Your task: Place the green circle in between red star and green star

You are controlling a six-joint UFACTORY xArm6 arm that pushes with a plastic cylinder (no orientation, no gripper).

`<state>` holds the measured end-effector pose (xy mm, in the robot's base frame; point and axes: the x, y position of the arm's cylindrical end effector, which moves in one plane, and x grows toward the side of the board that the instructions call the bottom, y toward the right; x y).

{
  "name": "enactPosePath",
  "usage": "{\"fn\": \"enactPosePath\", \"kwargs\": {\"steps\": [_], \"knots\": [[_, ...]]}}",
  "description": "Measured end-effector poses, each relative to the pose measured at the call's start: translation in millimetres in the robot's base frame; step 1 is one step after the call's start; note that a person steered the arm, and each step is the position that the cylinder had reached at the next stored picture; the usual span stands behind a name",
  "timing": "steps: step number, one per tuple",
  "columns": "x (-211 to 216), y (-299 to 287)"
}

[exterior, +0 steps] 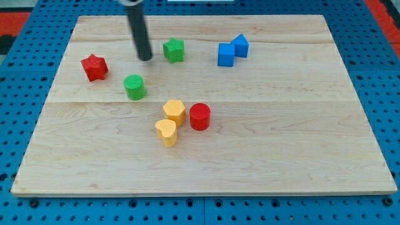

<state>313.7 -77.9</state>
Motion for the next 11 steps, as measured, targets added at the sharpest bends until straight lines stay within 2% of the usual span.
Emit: {"fn": "enactPosePath", "kwargs": {"steps": [1, 3, 4, 5, 7, 8, 9, 10, 11], "knots": [[-1.6, 110.6], [49.1, -8.8], [117.1, -14.4], [124.0, -65.2], [61.6, -27.3], [49.7, -106.4], [36.1, -54.9], [29.6, 47.6], [8.3, -28.2]]}}
